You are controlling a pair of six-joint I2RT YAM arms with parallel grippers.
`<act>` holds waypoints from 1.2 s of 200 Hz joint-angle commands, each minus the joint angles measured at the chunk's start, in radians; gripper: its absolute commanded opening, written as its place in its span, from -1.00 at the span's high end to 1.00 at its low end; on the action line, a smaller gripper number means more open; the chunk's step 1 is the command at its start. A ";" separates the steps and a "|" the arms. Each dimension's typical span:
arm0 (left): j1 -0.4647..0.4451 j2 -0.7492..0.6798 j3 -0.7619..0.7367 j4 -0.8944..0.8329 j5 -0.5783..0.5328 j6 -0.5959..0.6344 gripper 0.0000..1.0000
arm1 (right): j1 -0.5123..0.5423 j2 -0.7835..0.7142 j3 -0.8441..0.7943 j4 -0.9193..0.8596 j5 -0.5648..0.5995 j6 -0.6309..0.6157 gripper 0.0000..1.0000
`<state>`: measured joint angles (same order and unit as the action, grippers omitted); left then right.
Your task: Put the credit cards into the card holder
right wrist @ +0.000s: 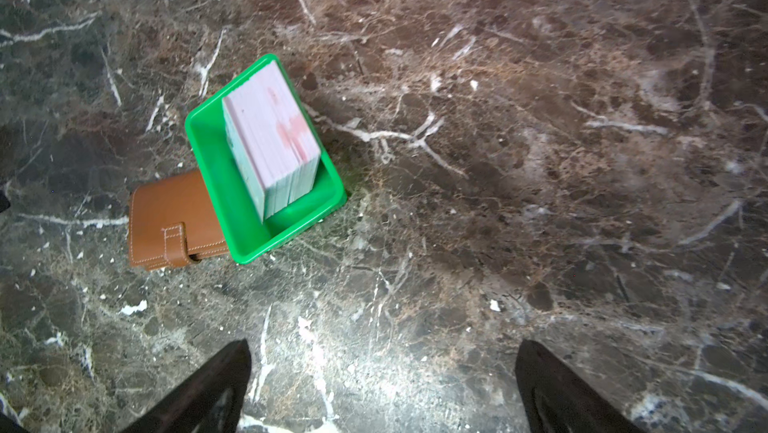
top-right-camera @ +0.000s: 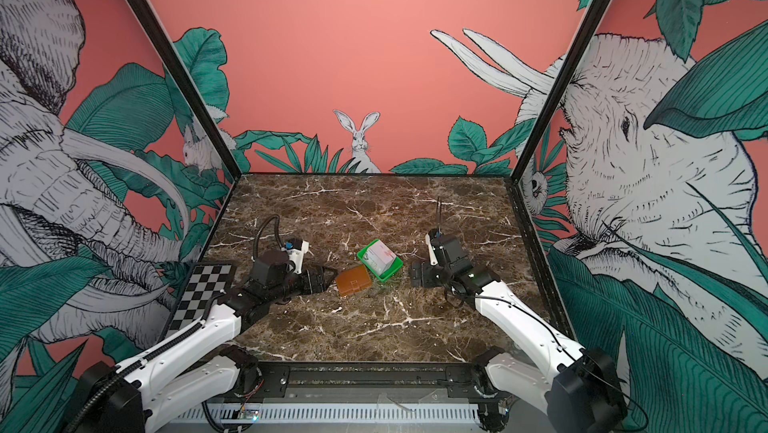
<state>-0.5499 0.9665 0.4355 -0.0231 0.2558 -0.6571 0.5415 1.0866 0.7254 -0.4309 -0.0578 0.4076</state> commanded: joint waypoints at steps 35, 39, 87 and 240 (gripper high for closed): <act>-0.097 0.097 -0.009 0.108 -0.055 -0.113 -0.87 | 0.098 0.085 0.022 0.046 0.025 0.014 -0.96; -0.099 0.110 -0.007 0.118 -0.046 -0.118 -0.85 | 0.104 0.091 0.024 0.050 0.027 0.018 -0.96; -0.124 0.227 0.098 0.094 -0.061 -0.112 -0.77 | 0.124 0.134 0.039 0.119 0.046 0.068 -0.96; -0.124 0.696 0.470 0.130 0.081 -0.076 -0.61 | 0.118 0.363 0.136 0.184 0.012 0.103 -0.88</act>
<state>-0.6716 1.6279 0.8490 0.0891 0.2958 -0.7441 0.6605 1.4818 0.8787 -0.2707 -0.0635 0.4736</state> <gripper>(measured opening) 0.811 0.946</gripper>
